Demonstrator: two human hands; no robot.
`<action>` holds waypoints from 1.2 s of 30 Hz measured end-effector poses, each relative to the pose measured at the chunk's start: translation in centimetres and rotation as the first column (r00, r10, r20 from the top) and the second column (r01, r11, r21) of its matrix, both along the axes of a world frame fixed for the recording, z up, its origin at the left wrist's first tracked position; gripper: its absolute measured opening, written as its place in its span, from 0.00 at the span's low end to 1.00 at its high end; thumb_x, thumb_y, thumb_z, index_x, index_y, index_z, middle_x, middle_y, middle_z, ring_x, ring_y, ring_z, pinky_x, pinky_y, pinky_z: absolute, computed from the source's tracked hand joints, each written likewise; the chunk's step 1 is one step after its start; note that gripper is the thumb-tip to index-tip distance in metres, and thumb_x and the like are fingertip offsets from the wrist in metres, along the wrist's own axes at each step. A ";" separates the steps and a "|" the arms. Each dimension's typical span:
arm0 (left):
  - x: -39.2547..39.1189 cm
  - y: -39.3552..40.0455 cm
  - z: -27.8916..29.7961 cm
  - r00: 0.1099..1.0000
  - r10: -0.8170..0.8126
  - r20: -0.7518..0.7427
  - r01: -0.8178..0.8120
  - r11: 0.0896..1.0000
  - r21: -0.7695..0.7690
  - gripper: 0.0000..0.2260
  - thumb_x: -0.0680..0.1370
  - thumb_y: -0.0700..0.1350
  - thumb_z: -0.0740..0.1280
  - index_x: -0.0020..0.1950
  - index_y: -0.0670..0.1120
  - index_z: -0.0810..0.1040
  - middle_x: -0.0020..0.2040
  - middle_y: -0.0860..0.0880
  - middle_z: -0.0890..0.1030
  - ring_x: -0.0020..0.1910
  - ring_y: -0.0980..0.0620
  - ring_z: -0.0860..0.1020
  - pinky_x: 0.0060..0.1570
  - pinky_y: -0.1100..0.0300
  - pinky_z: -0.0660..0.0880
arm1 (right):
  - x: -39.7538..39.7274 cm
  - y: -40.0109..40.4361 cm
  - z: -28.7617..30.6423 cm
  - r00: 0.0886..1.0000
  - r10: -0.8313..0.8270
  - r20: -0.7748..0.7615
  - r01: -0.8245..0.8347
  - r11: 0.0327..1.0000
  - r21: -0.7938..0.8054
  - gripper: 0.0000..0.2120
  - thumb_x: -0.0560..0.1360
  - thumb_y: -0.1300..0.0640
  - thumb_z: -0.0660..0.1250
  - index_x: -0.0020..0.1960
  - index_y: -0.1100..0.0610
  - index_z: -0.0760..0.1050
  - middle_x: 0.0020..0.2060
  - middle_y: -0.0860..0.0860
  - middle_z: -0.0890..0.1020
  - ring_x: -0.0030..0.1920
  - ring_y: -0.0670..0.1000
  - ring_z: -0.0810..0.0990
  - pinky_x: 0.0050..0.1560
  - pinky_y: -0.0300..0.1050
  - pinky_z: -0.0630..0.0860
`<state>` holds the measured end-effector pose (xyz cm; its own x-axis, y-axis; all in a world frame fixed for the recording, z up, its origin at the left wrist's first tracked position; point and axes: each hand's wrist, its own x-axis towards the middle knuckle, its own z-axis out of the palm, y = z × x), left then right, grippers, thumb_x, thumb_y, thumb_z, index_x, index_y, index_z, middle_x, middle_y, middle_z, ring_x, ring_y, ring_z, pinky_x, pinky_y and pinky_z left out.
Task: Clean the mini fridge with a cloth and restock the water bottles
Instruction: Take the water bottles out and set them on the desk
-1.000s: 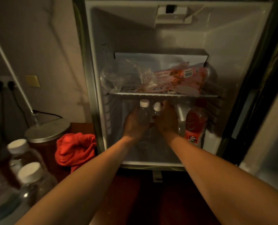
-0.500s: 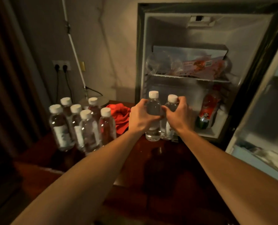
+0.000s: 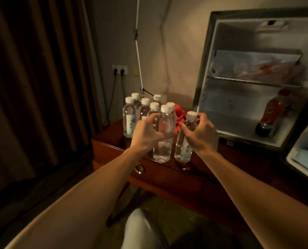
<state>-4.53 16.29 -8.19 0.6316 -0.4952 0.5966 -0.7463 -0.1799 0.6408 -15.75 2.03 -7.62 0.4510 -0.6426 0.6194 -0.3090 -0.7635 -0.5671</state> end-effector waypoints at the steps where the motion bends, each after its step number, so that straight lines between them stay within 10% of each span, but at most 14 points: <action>1: 0.8 1.2 -0.1 0.999 0.039 0.004 -0.039 0.999 0.011 0.41 0.57 0.69 0.76 0.64 0.49 0.77 0.52 0.54 0.84 0.47 0.59 0.81 0.48 0.59 0.80 | 0.5 1.0 -0.3 1.000 0.020 0.002 -0.020 0.999 -0.025 0.24 0.70 0.37 0.70 0.56 0.52 0.70 0.47 0.49 0.79 0.45 0.51 0.78 0.40 0.43 0.70; 10: 7.6 9.2 -1.3 0.960 0.277 -0.038 -0.276 0.961 0.034 0.35 0.61 0.63 0.79 0.62 0.49 0.76 0.52 0.54 0.83 0.50 0.57 0.80 0.50 0.59 0.79 | 7.6 7.6 -1.6 0.964 0.264 0.008 -0.264 0.964 -0.025 0.26 0.71 0.37 0.69 0.61 0.53 0.71 0.54 0.50 0.80 0.53 0.52 0.79 0.55 0.50 0.76; 17: 12.9 10.6 -3.0 0.920 0.359 -0.159 -0.363 0.932 0.008 0.35 0.62 0.59 0.80 0.62 0.47 0.74 0.55 0.50 0.81 0.53 0.54 0.78 0.51 0.59 0.77 | 13.9 9.8 -1.9 0.914 0.403 0.049 -0.405 0.911 0.070 0.28 0.72 0.40 0.70 0.63 0.56 0.71 0.53 0.51 0.79 0.52 0.50 0.77 0.47 0.44 0.74; 36: 17.8 7.8 -4.3 0.917 0.229 -0.328 -0.214 0.973 0.083 0.36 0.68 0.50 0.79 0.71 0.46 0.68 0.64 0.47 0.78 0.64 0.48 0.75 0.64 0.51 0.73 | 19.9 9.9 -2.4 0.943 0.330 0.037 -0.331 0.943 0.026 0.22 0.75 0.47 0.68 0.65 0.55 0.71 0.56 0.50 0.74 0.55 0.50 0.73 0.56 0.47 0.73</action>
<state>13.26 24.12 -12.54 0.8864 -0.3407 0.3135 -0.4290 -0.3499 0.8328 4.11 11.88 -10.01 0.6220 -0.4801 0.6186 -0.0242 -0.8014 -0.5976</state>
